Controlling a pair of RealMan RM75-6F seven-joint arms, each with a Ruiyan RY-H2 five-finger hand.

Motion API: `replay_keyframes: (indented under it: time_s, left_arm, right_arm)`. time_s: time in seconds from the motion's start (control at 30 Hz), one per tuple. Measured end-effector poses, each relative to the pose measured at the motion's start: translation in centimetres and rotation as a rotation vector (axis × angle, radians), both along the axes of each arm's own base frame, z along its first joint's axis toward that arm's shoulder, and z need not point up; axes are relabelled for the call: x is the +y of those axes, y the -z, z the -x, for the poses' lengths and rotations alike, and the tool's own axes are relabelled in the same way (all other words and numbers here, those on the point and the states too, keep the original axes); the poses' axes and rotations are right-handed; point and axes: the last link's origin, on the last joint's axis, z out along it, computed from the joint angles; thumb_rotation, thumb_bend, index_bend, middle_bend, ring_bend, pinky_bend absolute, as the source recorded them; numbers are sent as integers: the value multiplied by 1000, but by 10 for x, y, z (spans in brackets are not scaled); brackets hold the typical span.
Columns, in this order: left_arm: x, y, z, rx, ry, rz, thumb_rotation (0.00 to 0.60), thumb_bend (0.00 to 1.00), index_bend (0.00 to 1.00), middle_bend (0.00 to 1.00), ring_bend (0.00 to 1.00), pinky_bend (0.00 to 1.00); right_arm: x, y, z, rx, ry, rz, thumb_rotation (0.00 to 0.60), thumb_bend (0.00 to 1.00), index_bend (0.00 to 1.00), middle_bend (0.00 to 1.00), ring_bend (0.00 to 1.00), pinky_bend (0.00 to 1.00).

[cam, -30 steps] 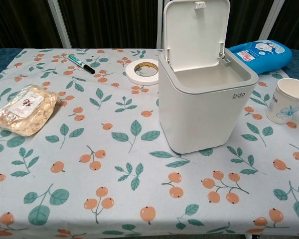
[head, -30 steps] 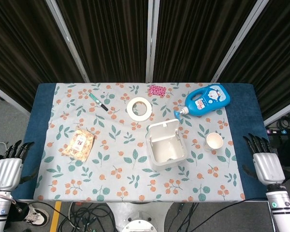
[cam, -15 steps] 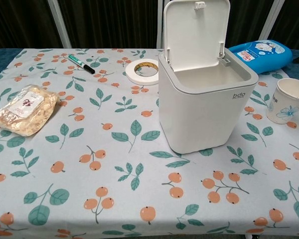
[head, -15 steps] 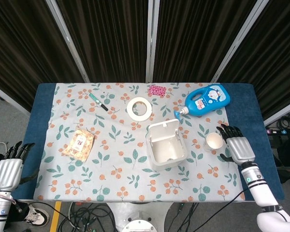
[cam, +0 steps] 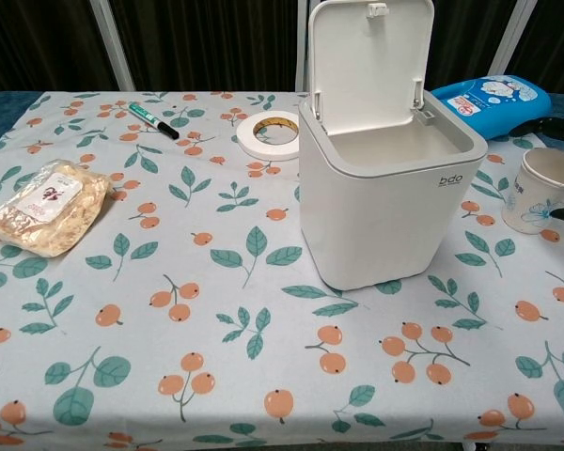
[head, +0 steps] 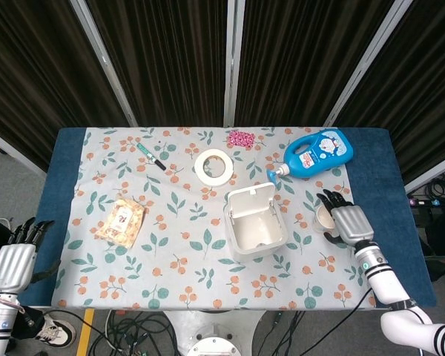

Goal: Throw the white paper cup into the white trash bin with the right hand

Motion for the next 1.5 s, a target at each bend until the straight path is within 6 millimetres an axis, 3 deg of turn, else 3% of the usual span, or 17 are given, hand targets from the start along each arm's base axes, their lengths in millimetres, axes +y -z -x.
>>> replay_keyframes:
  time_s: [0.2, 0.6, 0.73, 1.03, 1.27, 1.5]
  left_arm:
    - [-1, 2, 1, -1, -1, 11, 600, 227, 146, 143, 31, 124]
    - [-1, 3, 1, -11, 1, 19, 600, 227, 146, 143, 31, 124]
    - [-1, 4, 1, -11, 0, 22, 600, 227, 147, 143, 31, 124]
    - [-1, 3, 0, -13, 3, 20, 600, 227, 150, 143, 31, 124]
    - [1, 2, -1, -17, 2, 16, 600, 227, 152, 143, 31, 124]
    - [0, 3, 0, -24, -3, 25, 600, 227, 152, 143, 31, 124]
  right_arm:
    - [-1, 7, 0, -1, -8, -3, 600, 220, 5, 140, 134, 452]
    - [-1, 8, 1, -25, -27, 18, 600, 278, 193, 295, 265, 525]
    - [0, 8, 2, -23, -33, 20, 600, 285, 241, 327, 282, 526]
    - [0, -6, -1, -56, -63, 62, 600, 287, 250, 334, 282, 526]
    - [3, -32, -29, -109, -156, 120, 600, 286, 268, 347, 282, 526]
    - [8, -63, -73, -171, -276, 160, 600, 286, 275, 360, 282, 526]
